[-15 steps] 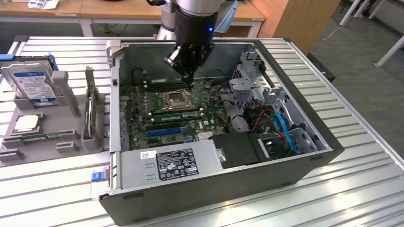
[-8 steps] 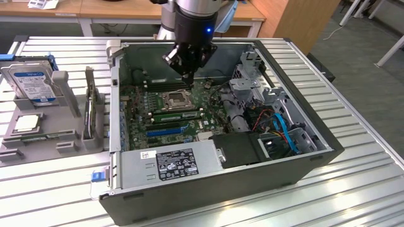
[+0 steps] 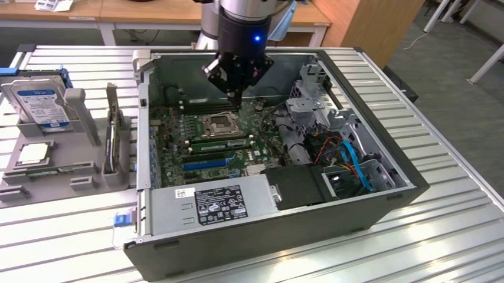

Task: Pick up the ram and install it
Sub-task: 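Press down the ram until it locks into place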

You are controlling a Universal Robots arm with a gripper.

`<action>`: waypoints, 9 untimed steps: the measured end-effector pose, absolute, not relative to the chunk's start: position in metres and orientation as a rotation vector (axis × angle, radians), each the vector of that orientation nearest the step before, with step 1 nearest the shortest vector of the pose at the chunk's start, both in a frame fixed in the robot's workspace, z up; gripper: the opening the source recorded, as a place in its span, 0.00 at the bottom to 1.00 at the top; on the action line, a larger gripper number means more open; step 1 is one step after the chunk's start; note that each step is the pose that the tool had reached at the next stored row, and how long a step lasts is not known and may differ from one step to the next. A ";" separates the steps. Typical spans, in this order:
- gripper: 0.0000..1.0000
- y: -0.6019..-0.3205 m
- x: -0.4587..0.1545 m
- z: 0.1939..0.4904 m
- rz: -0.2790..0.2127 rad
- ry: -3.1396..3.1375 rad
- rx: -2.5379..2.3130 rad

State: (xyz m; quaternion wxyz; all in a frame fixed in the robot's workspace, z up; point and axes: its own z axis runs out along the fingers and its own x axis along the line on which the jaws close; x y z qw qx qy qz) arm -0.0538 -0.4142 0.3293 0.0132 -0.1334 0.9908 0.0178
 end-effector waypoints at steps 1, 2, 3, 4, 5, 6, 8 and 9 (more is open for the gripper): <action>0.10 -0.414 -0.054 0.329 0.055 3.090 -0.388; 0.10 -0.414 -0.054 0.329 0.055 3.093 -0.358; 0.10 -0.414 -0.054 0.329 0.054 3.096 -0.330; 0.10 -0.414 -0.054 0.329 0.054 3.099 -0.303; 0.10 -0.414 -0.054 0.329 0.054 3.101 -0.275; 0.10 -0.414 -0.054 0.329 0.053 3.103 -0.247; 0.10 -0.414 -0.054 0.329 0.052 3.106 -0.192; 0.10 -0.414 -0.054 0.329 0.052 3.107 -0.168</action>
